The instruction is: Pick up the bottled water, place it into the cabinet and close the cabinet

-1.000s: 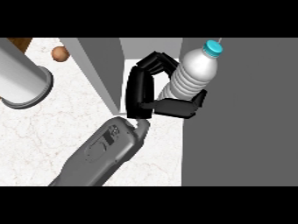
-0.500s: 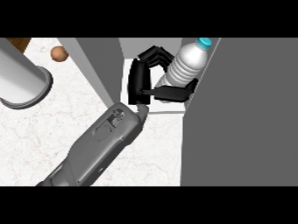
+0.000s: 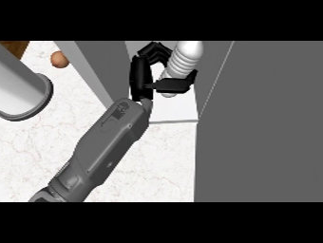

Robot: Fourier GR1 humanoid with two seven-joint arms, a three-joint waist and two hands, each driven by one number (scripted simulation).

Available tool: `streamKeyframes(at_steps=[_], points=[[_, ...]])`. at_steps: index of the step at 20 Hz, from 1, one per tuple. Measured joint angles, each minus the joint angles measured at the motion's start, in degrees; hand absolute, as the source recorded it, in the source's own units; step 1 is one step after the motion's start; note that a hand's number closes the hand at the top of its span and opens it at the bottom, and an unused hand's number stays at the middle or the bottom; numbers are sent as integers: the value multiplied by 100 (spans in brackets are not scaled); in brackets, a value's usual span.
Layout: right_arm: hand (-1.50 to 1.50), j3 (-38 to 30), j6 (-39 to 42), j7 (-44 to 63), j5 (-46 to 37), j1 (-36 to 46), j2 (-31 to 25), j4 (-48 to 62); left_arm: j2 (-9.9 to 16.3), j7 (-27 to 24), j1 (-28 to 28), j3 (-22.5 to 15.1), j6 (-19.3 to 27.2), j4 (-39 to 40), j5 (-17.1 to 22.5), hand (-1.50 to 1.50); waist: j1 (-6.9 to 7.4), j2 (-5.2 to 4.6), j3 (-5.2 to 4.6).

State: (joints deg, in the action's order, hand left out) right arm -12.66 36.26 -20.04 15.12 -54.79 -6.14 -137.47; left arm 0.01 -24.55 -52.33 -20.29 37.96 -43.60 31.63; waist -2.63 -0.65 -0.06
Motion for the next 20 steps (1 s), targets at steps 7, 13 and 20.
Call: streamKeyframes(at_steps=[7, 13, 20], points=[[-150, 51, 3, 81, 79, 107, -20, 17, 16, -358, -621, 85, -116, 1150, -22, 150, -36, -12, 1], [-150, 5, 75, 31, 142, 133, -73, 55, 18, -477, -1086, 71, -163, 2087, -275, -150, -79, -35, 2], [-150, 51, 63, 25, 209, 233, -18, 83, 27, -439, -1537, 173, -238, 2776, -368, -150, -94, -40, 1]])
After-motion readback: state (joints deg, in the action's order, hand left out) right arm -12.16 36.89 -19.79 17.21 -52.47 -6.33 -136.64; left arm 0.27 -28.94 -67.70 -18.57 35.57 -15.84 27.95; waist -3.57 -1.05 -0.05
